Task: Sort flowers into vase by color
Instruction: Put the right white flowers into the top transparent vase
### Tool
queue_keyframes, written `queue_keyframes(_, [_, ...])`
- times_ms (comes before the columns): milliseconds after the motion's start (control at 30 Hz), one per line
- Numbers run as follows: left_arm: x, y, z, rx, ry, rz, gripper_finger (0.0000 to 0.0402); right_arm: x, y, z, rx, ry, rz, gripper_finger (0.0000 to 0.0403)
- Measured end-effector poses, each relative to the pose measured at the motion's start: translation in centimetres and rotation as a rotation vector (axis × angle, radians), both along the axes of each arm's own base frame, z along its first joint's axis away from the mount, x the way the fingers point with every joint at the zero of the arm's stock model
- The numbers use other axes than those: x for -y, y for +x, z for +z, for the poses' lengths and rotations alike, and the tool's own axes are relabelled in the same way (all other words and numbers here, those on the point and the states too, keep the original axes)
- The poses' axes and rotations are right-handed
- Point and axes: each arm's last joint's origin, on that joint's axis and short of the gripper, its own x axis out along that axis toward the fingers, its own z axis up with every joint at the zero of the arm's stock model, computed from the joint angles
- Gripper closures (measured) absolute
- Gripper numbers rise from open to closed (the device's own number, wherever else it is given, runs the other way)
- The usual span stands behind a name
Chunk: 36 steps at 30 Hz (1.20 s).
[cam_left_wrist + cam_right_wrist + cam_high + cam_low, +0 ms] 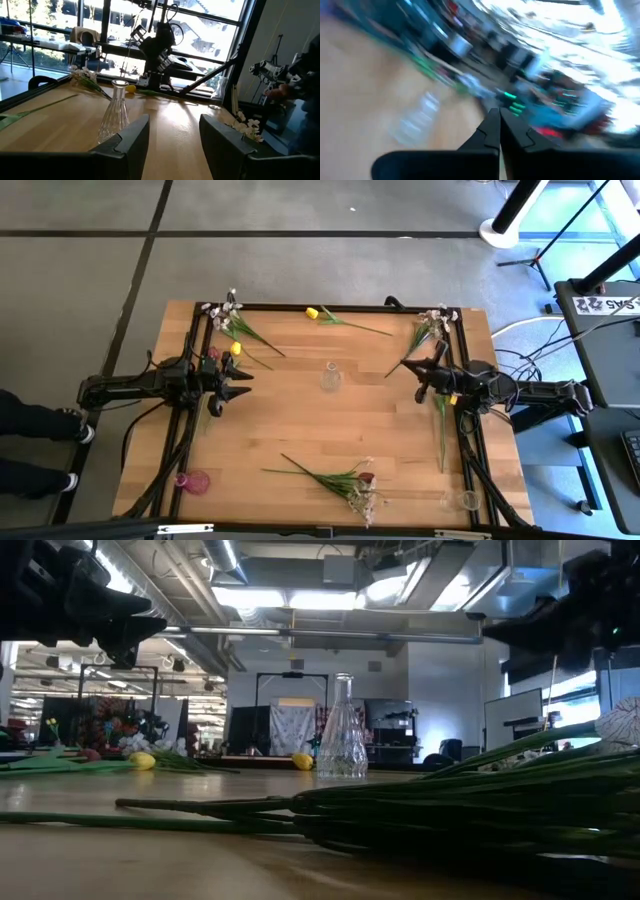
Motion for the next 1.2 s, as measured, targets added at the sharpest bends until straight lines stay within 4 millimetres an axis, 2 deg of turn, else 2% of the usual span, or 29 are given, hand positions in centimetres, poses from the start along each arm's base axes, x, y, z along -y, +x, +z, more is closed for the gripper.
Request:
queue_keyframes(67, [0.0,0.0,0.0,0.0,0.0,0.0,0.0233,-0.3,0.0,0.4,0.079,0.189,0.113,0.0402])
queue_keyframes(133, [0.0,0.0,0.0,0.0,0.0,0.0,0.0233,-0.2,0.0,0.8,0.189,0.533,0.138,0.0402])
queue_keyframes(267, [0.0,0.0,0.0,0.0,0.0,0.0,0.0233,0.8,0.2,-0.7,0.456,1.251,-0.206,0.0402])
queue_keyframes(333, [0.0,0.0,0.0,0.0,0.0,0.001,0.0233,1.0,0.4,-1.3,0.538,1.455,-0.276,0.0402])
queue_keyframes(400, [0.0,0.0,0.0,0.0,0.0,0.0,0.0233,1.0,0.7,-1.7,0.584,1.586,-0.299,0.0402])
queue_keyframes(600, [0.0,0.0,0.0,0.0,0.0,0.0,0.0233,1.1,2.4,-1.3,0.501,1.746,-0.49,0.0402])
queue_keyframes(800, [0.0,0.0,0.0,0.0,0.0,0.0,0.0233,1.8,5.0,-0.1,0.427,1.625,-0.703,0.0402])
queue_keyframes(867, [0.0,0.0,0.0,0.0,0.0,0.0,0.0233,2.5,5.9,0.5,0.447,1.632,-0.715,0.0402])
queue_keyframes(967, [0.0,0.0,0.0,0.0,0.0,0.0,0.0233,4.1,6.6,0.4,0.428,1.64,-0.788,0.0396])
queue_keyframes(1067, [0.0,0.0,0.0,0.0,0.0,0.0,0.0233,6.3,6.8,0.0,0.43,1.672,-0.88,0.036])
queue_keyframes(1200, [0.0,0.0,0.0,0.0,0.0,0.0,0.0233,9.0,6.3,0.3,0.39,1.678,-0.936,0.027])
